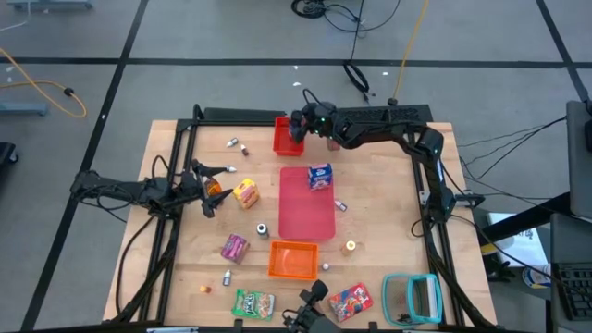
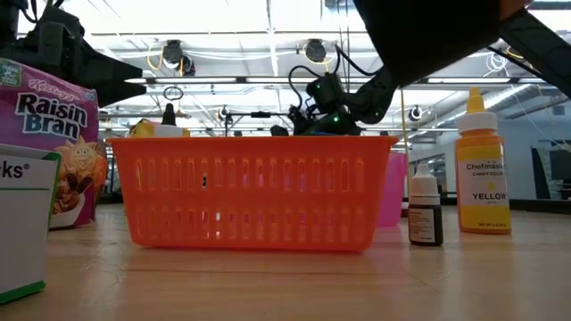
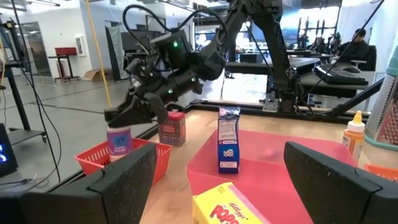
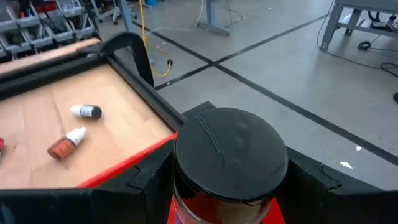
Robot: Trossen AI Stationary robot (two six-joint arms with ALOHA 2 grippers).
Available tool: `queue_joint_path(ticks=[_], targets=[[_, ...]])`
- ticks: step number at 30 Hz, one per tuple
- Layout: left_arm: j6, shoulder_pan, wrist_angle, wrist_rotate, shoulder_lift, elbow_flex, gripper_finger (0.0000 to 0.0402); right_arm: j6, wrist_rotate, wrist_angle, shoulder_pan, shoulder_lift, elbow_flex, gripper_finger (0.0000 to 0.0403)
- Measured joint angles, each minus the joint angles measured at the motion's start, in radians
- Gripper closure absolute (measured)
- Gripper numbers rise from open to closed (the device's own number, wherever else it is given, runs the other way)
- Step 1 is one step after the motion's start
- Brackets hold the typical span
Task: Pick & Place Kitchen Items
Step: Put the violet seasoning bottle into the red bin, then put the red seasoning can into the red bin
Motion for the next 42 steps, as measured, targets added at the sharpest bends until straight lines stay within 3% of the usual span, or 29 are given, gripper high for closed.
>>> queue_joint_path(ticks=[8,24,42], targets=[[0.000,0.000,0.000,-0.003,0.000,0.000,0.0050,-0.009,0.000,-0.005,0.000,0.000,0.000,0.0187],[-0.002,0.000,0.000,-0.002,0.000,0.000,0.0050,-0.029,-0.001,-0.001,0.003,-0.002,0.000,0.0127],[-0.004,0.000,-0.001,-0.002,0.000,0.000,0.0050,-0.076,0.008,-0.078,0.021,-0.090,0.000,0.0124]])
